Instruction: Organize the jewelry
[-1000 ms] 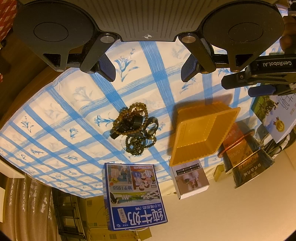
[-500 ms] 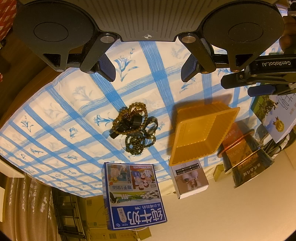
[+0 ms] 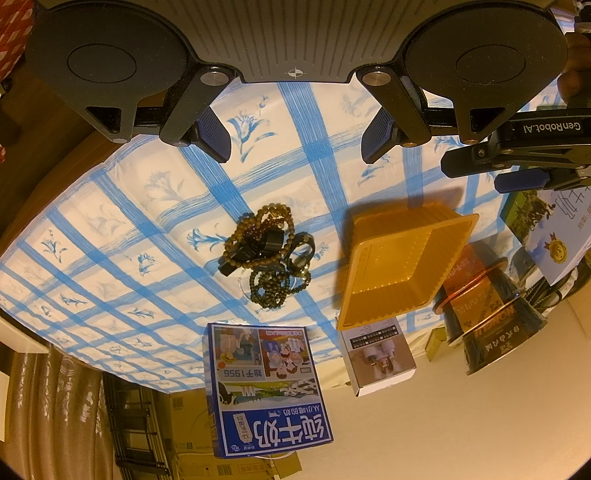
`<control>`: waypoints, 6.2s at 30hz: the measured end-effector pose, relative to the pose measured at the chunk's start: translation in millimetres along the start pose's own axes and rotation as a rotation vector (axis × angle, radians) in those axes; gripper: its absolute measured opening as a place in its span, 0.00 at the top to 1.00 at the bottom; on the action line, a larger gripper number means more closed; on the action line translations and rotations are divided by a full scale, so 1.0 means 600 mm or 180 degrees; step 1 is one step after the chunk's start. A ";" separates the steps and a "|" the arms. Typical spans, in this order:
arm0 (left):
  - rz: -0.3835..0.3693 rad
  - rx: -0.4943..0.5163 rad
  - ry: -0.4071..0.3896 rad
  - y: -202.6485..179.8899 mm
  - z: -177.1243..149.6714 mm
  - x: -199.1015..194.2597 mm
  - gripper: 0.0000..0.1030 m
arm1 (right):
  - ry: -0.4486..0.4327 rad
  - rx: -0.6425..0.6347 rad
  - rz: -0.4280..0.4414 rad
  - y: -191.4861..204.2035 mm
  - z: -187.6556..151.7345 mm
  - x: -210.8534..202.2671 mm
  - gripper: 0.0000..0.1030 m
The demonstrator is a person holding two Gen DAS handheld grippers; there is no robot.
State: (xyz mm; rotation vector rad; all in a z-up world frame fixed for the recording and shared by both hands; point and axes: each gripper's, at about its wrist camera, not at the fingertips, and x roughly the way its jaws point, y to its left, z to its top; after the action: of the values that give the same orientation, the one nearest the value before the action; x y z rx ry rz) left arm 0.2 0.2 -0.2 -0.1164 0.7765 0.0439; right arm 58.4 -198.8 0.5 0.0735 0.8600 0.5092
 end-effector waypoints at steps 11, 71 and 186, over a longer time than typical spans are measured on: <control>-0.0001 -0.0001 -0.0001 0.000 0.000 0.000 0.12 | -0.0003 -0.0002 0.0001 0.000 0.000 0.000 0.25; 0.0801 -0.1686 -0.0813 0.228 -0.002 0.166 0.31 | -0.0189 0.0124 -0.0020 -0.060 0.063 0.233 0.25; 0.0571 -0.0556 -0.0744 0.298 0.057 0.208 0.97 | -0.0317 -0.0083 -0.0218 -0.128 0.112 0.274 0.65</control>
State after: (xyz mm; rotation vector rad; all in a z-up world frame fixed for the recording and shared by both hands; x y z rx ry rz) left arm 98.6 181.3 -79.4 -0.2035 0.5469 0.2912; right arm 227.8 -181.8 -91.4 0.0450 0.7558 0.4489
